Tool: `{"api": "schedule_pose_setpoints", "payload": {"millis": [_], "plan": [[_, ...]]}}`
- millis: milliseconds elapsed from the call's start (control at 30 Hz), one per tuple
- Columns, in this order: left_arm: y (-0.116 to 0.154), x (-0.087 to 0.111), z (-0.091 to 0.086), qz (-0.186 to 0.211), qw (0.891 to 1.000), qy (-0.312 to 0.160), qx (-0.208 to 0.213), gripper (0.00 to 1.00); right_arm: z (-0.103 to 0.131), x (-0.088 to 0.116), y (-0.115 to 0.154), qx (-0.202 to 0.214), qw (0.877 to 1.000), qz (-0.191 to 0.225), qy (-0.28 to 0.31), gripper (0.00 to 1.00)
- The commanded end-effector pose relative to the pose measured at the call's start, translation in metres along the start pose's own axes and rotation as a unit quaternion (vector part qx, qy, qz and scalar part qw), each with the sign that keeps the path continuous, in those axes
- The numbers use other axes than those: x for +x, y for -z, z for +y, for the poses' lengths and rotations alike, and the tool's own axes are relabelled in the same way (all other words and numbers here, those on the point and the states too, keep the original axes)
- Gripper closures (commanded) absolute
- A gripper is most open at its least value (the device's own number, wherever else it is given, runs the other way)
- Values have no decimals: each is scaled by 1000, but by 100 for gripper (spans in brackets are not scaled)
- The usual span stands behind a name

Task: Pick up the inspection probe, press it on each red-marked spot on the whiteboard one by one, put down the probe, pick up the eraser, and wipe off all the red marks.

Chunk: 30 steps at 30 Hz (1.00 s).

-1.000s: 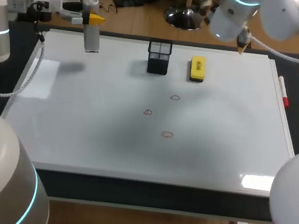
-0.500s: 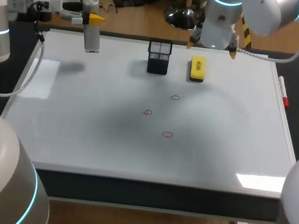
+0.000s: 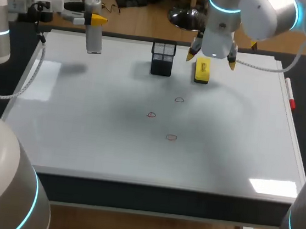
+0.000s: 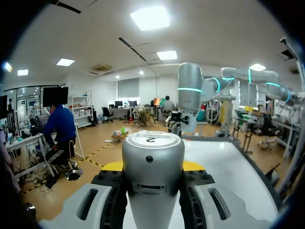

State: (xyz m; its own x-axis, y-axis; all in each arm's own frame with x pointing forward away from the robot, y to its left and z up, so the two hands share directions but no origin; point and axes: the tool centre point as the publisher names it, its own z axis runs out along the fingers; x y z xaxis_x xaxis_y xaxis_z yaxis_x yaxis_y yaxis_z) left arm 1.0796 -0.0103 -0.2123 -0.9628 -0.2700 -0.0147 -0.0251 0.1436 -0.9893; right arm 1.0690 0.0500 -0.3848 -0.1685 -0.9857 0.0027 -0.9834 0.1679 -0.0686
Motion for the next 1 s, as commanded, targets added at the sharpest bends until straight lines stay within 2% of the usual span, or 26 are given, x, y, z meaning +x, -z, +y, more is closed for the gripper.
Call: {"api": "schedule_pose_setpoints", "payload": {"millis": [33,200,367,933,967,1000], "plan": [[0,1,-1,-1,1000,-1,1,100,-12,-8,-15,-15,1000,4,4,0],[0,1,-1,-1,1000,-1,1,100,-16,-11,-23,-22,1000,-5,9,0],[0,1,-1,-1,1000,-1,1,100,-21,-11,-29,-35,999,5,17,0],[0,1,-1,-1,1000,-1,1,100,-27,-13,-38,-43,999,6,17,0],[0,1,-1,-1,1000,-1,1,100,-27,-13,-38,-43,999,5,18,4],[0,1,-1,-1,1000,-1,1,100,-27,-13,-38,-43,999,5,19,23]]}}
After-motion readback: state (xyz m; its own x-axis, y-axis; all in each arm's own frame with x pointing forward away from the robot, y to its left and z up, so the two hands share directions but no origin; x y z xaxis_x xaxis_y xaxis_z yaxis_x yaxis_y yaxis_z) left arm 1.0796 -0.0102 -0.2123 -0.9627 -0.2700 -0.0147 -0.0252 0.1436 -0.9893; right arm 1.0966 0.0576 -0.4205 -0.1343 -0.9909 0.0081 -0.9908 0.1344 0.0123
